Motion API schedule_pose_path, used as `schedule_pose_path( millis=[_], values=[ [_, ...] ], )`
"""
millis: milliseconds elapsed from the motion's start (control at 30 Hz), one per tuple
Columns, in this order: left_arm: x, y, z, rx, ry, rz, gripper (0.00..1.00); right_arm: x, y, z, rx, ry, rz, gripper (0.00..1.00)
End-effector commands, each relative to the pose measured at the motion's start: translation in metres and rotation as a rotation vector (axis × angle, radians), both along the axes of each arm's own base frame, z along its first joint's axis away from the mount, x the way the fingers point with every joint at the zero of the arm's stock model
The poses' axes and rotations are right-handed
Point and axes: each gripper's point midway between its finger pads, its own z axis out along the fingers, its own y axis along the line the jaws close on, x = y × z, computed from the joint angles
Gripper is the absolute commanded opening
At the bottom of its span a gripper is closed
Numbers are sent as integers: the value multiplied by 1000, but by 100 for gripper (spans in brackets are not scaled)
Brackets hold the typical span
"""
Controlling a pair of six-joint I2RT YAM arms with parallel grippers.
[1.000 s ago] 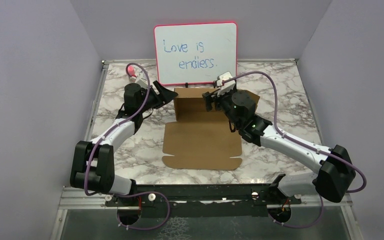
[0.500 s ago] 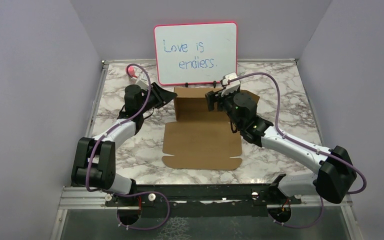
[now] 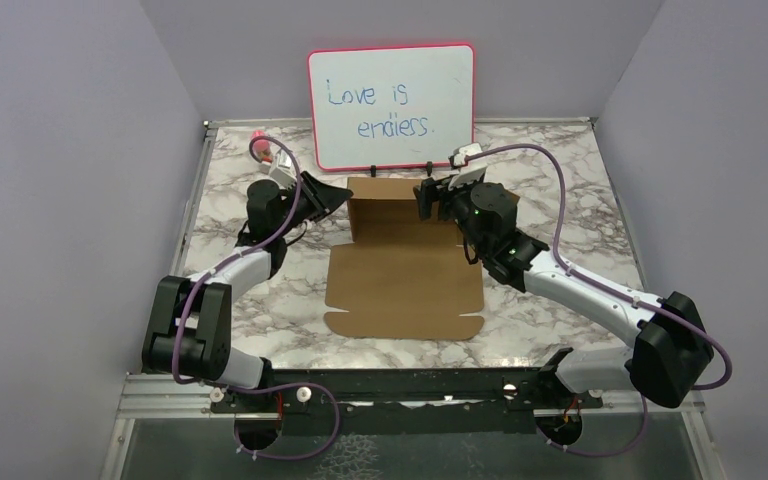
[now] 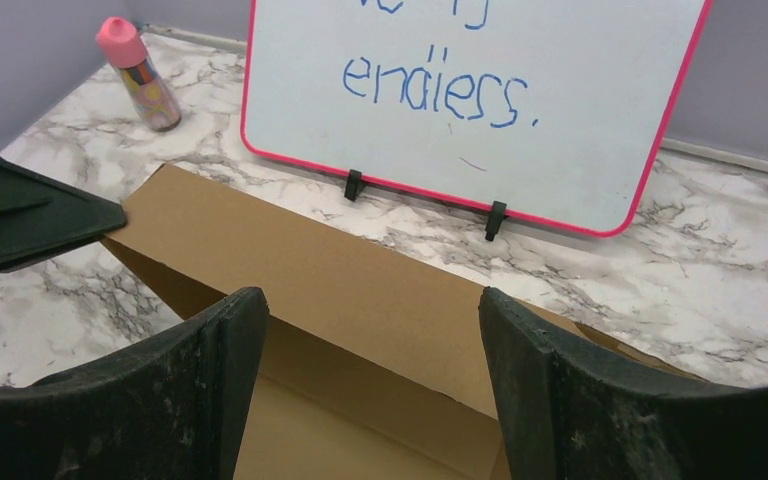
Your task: Fold the paper box
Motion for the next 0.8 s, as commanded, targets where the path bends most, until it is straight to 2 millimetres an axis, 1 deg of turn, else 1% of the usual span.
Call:
schedule_pose_path(
  millis=[0,100,167,233,267,300,333,433,567,667,767],
  values=[
    [-24,8,-71,65,214,12,23,0,3,-1,29,12,21,82],
    [-28,10,-78,69,229,21,23,2,0,0,23,15,12,82],
    [-28,10,-75,64,224,27,24,4,-4,1,19,20,-2,82],
    [-27,11,-64,56,199,30,29,6,-9,1,19,30,-19,82],
    [-26,11,-53,51,170,34,32,7,-12,1,24,34,-27,82],
    [-25,11,-48,49,158,35,34,8,-14,2,33,40,-33,82],
    [-24,11,-39,44,135,37,37,9,-15,1,42,50,-35,82],
    [-24,9,-22,26,100,26,45,13,-20,-5,72,104,-52,82],
    [-24,6,-2,3,69,6,62,24,-32,-8,132,160,-88,82],
    [-22,6,16,-5,33,7,69,31,-42,-14,172,216,-125,82],
    [-18,7,29,8,8,13,74,35,-49,-21,194,255,-149,82]
  ],
)
